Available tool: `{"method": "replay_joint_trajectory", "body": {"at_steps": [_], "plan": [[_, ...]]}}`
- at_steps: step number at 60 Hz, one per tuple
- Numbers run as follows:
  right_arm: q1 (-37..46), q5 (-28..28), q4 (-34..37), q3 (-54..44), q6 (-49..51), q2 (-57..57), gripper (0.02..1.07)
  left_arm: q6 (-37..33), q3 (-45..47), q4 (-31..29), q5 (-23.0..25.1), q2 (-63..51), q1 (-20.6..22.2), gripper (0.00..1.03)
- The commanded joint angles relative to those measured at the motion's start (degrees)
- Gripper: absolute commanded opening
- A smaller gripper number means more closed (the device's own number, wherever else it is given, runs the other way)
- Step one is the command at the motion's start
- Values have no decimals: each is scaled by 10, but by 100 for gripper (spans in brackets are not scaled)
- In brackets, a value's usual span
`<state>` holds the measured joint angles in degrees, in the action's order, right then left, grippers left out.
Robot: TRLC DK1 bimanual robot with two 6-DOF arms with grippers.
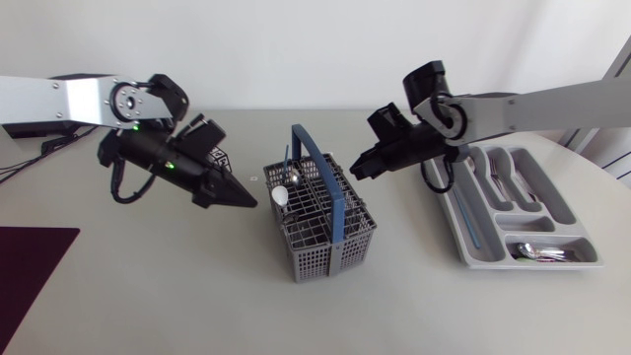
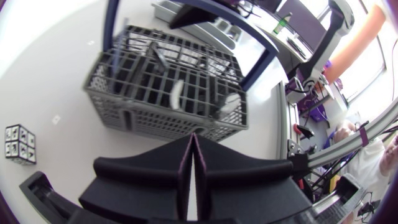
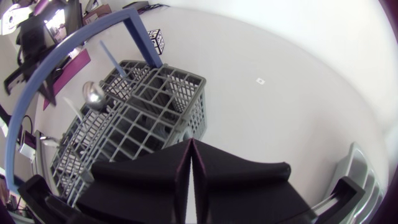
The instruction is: Transfer all utensils from the basket to the drawer tray.
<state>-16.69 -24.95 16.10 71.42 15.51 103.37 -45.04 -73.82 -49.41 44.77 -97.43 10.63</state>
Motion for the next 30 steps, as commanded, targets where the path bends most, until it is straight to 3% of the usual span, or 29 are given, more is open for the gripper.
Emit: {"method": "replay_joint_trajectory", "body": {"at_steps": [1, 10, 22, 30], "plan": [[14, 3, 22, -46, 18, -68, 8, 15, -20, 8, 4, -7, -33, 4], [21, -9, 61, -121, 52, -157, 8, 111, -19, 138, -8, -35, -49, 8], [21, -26, 119, -207, 92, -254, 8, 226, -62, 302, -54, -117, -32, 8], [17, -41, 143, -244, 102, -295, 8, 275, -131, 339, -72, -189, -23, 8]]}}
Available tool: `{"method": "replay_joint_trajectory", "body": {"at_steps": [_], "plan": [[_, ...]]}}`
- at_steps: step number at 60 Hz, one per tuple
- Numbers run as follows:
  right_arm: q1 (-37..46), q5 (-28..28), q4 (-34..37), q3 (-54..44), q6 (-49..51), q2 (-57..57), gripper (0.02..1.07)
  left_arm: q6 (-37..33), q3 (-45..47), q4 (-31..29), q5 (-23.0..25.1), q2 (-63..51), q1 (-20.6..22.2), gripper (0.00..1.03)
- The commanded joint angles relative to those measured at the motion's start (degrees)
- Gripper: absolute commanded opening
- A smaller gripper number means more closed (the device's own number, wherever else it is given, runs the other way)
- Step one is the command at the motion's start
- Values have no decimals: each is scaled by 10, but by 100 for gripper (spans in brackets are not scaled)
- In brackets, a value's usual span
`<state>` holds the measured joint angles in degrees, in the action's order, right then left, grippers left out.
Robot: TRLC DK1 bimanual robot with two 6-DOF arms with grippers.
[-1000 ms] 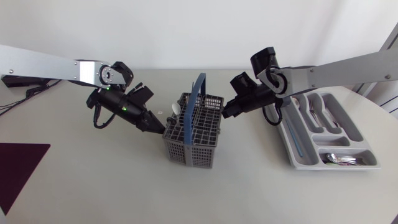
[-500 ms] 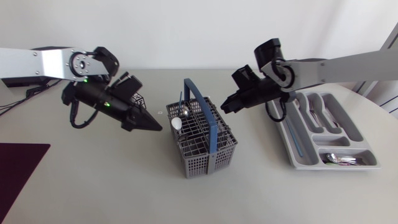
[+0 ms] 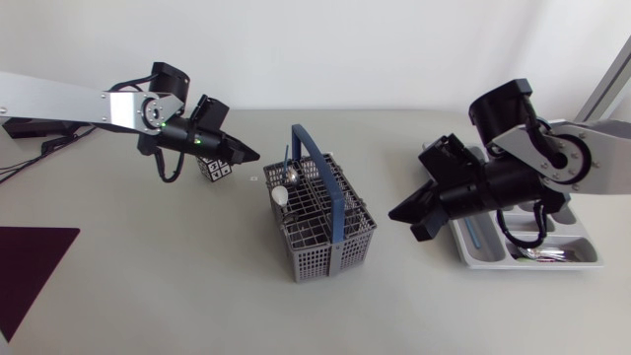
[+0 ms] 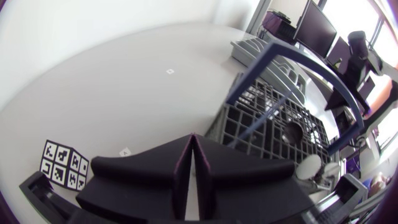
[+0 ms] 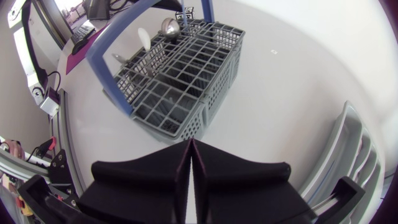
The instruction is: Transfer all utensils from the basket to the drawer tray.
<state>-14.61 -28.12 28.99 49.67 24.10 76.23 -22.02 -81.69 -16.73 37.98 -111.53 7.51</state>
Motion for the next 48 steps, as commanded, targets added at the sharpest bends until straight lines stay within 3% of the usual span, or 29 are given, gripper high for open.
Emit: {"method": "replay_joint_trajectory", "body": {"at_steps": [1, 11, 19, 33, 48], "plan": [[-5, -11, 18, -30, 17, -27, 8, 46, -60, 12, -5, -56, 11, 8], [-43, -15, 21, -65, 21, -29, 8, 66, -126, 6, -6, -118, 28, 8], [-78, -10, -16, -74, -4, -6, 8, 49, -157, -37, -1, -145, 40, 8], [-78, -1, -91, -23, -38, 91, 8, -12, -138, -103, 37, -138, 40, 4], [-36, 10, -108, 68, -57, 164, 8, -78, -71, -147, 69, -87, 15, 4]]}}
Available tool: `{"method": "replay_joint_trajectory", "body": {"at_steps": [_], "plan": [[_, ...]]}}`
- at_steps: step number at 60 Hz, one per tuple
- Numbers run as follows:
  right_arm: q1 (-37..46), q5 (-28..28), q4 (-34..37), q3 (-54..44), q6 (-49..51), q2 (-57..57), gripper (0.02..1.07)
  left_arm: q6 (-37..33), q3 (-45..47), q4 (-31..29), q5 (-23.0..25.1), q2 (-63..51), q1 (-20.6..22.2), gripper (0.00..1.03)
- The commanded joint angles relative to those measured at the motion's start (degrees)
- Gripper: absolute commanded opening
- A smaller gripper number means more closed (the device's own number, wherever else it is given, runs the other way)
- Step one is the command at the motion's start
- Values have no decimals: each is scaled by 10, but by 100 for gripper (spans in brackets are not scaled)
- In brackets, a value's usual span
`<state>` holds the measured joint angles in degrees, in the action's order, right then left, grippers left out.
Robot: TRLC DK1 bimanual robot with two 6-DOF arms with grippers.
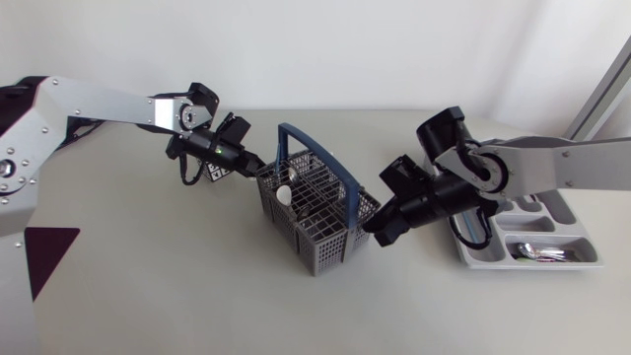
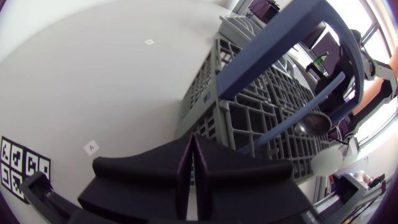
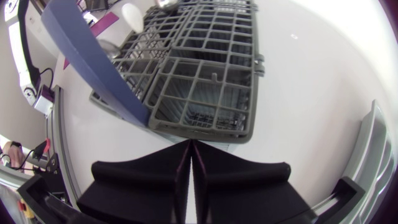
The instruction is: Transfer all utensils from the basket to the drawer tray.
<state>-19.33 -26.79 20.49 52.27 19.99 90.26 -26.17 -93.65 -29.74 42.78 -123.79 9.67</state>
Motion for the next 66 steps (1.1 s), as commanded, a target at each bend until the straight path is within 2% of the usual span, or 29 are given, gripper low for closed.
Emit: {"method": "replay_joint_trajectory", "body": {"at_steps": [1, 17, 32, 49, 66], "plan": [[15, -4, -23, 49, -17, 29, 8, -39, 55, -17, 23, 39, -9, 4], [32, -21, -13, 159, -28, 123, 8, -74, 163, -22, 31, 128, -41, 4], [33, -22, -3, 228, -36, 181, 8, -85, 218, -22, 34, 181, -59, 4], [51, -22, 1, 219, -34, 178, 8, -86, 218, -22, 34, 182, -47, 4], [82, -18, -6, 158, -26, 126, 8, -89, 228, -22, 30, 217, -91, 4]]}}
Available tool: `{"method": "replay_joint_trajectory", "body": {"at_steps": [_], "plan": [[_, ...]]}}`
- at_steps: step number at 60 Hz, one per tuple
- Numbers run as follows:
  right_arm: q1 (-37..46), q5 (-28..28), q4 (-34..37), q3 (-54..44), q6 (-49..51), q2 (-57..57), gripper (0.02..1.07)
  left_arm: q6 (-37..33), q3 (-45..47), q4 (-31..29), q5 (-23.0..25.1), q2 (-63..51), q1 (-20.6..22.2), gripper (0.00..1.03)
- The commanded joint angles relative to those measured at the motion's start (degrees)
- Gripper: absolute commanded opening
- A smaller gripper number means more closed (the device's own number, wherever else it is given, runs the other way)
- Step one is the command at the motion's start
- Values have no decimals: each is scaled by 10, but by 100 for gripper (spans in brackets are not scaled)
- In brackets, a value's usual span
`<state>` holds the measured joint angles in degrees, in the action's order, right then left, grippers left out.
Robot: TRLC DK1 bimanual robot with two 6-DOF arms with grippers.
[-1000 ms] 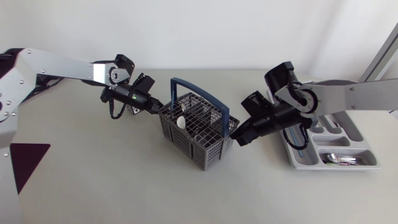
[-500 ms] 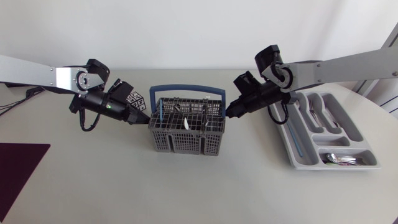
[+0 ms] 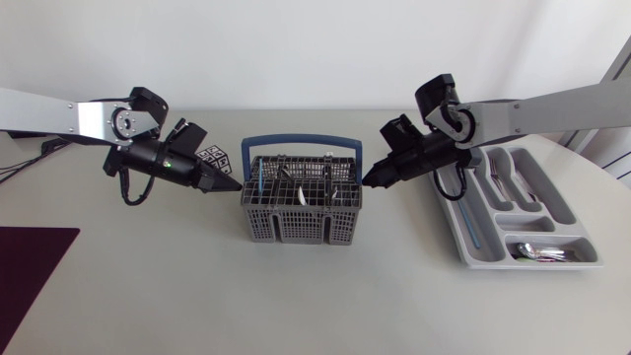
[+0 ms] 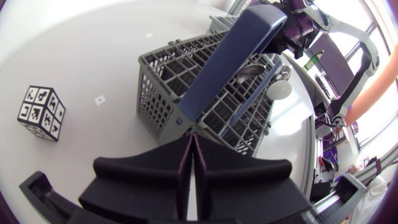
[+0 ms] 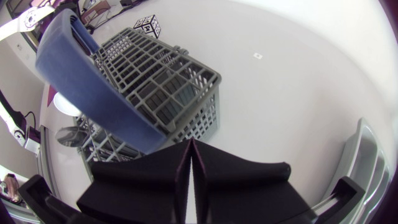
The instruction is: Transfer all utensils from the basket to the drawer tray.
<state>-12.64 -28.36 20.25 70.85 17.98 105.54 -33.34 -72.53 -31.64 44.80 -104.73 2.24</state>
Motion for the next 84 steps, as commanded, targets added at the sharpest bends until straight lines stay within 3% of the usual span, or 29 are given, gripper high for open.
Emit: {"method": "replay_joint_trajectory", "body": {"at_steps": [1, 5, 15, 24, 30, 39, 47, 62, 76, 84], "plan": [[16, -2, -1, -30, -5, -29, 8, -17, 19, -3, 10, 30, -20, 4], [20, -5, 1, -46, 0, -40, 8, -22, 27, -1, 9, 49, -29, 4], [28, -6, 3, -95, 9, -103, 8, -37, 82, 6, 9, 151, -27, 18], [28, -8, 10, -128, 13, -154, 9, -11, 168, 93, -59, 255, 36, 36], [24, -6, 10, -145, 13, -176, 11, 14, 199, 148, -102, 275, 77, 39], [17, -6, 15, -166, 11, -207, 32, 52, 208, 210, -143, 261, 123, 40], [11, -6, 18, -182, 8, -229, 39, 82, 207, 269, -184, 232, 150, 43], [6, -7, 22, -198, 7, -256, 40, 111, 202, 347, -249, 168, 169, 42], [2, -6, 20, -208, 7, -261, 40, 131, 213, 381, -255, 172, 174, 5], [1, -6, 20, -211, 8, -261, 40, 138, 226, 390, -255, 192, 174, 4]]}}
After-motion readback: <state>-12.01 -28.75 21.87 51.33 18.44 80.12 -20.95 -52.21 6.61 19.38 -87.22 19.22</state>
